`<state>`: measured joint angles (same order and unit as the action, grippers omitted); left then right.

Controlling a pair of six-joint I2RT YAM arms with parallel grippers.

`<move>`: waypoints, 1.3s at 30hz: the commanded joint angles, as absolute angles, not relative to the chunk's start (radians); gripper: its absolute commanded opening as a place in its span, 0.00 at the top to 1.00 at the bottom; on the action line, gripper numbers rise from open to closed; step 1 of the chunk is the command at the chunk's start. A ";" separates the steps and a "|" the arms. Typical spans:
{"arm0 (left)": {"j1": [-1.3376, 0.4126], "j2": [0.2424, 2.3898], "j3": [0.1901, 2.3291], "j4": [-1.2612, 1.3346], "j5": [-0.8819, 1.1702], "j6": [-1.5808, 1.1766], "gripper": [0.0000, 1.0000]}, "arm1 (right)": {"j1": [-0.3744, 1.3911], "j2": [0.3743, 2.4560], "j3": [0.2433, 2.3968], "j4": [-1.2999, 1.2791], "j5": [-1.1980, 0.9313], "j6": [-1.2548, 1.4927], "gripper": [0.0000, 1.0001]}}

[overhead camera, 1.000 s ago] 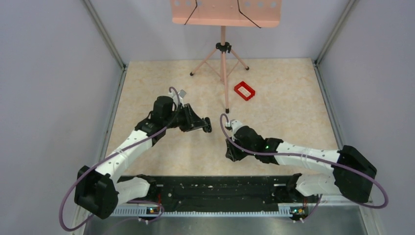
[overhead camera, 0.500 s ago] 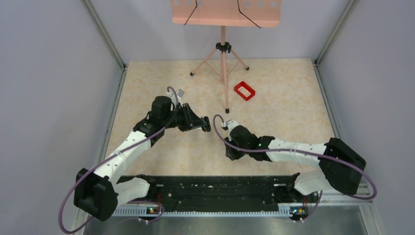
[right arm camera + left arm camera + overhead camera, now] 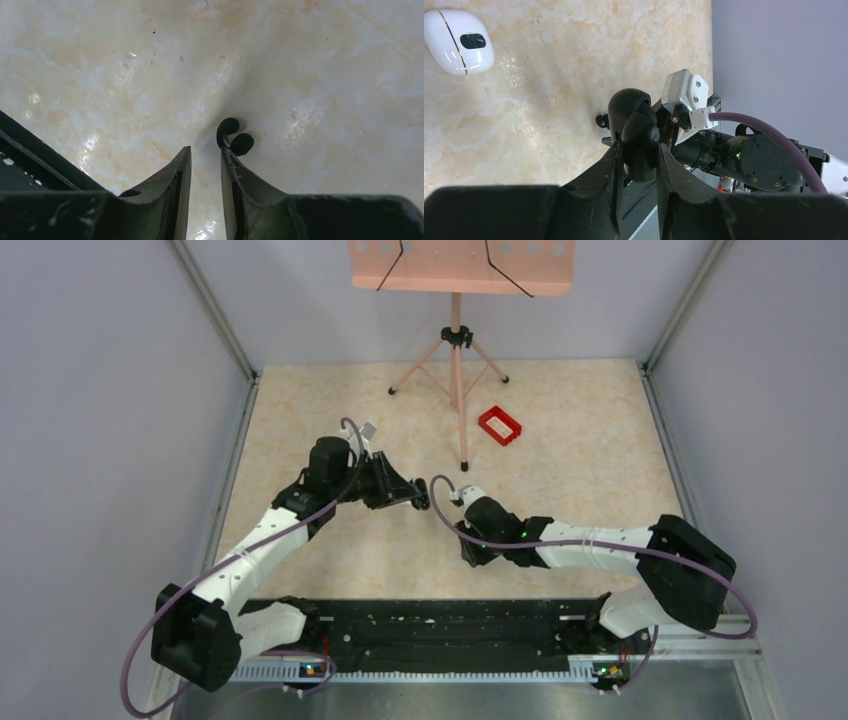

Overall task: Insert the wireless bluetooth earbuds into the charging case
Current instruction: Pick up the left earbud from the center of the board.

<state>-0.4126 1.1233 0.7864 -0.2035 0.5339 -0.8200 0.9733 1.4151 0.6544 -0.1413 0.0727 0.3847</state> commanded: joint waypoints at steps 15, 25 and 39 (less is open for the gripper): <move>-0.407 1.121 0.775 -0.160 0.560 -0.821 0.98 | 0.974 1.444 0.727 -0.116 0.133 0.360 0.73; -0.405 1.122 0.773 -0.157 0.561 -0.823 0.98 | 0.973 1.445 0.746 -0.137 0.171 0.345 0.71; -0.405 1.125 0.769 -0.147 0.567 -0.828 0.98 | 0.972 1.463 0.758 -0.164 0.202 0.331 0.70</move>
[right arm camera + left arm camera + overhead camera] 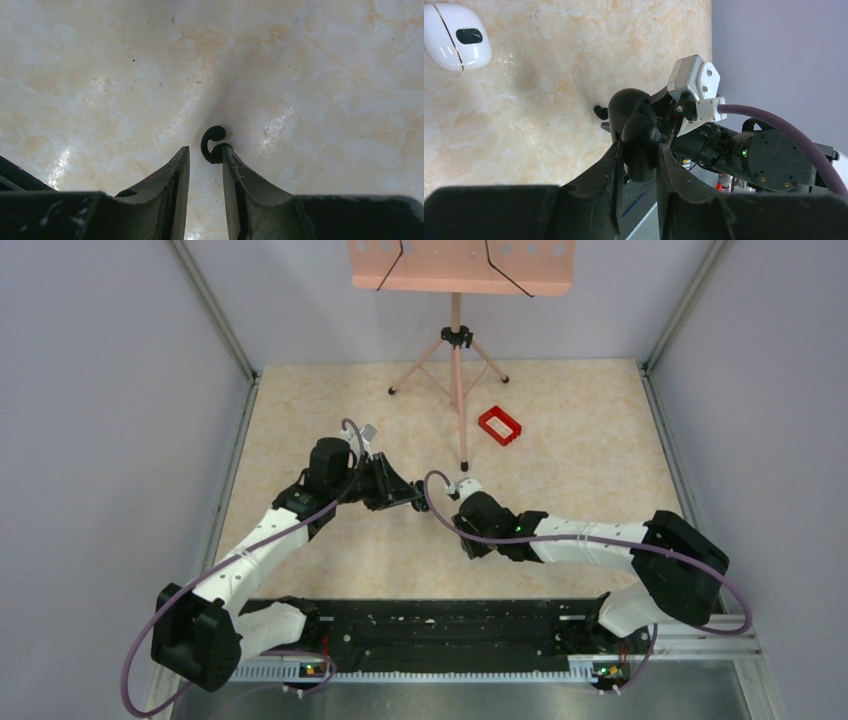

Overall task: Insert the wireless bluetooth earbuds into the charging case
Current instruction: Pick up the left earbud from the center of the board.

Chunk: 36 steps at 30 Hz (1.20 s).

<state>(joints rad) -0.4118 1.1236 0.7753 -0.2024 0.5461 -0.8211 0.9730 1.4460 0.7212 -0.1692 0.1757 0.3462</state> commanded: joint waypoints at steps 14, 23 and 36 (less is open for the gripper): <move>-0.405 1.119 0.767 -0.149 0.566 -0.827 0.99 | 0.965 1.470 0.766 -0.182 0.237 0.334 0.76; -0.404 1.123 0.767 -0.144 0.569 -0.832 0.98 | 0.950 1.466 0.764 -0.184 0.243 0.347 0.83; -0.405 1.142 0.783 -0.146 0.617 -0.795 0.98 | 0.902 1.422 0.768 -0.203 0.196 0.355 1.00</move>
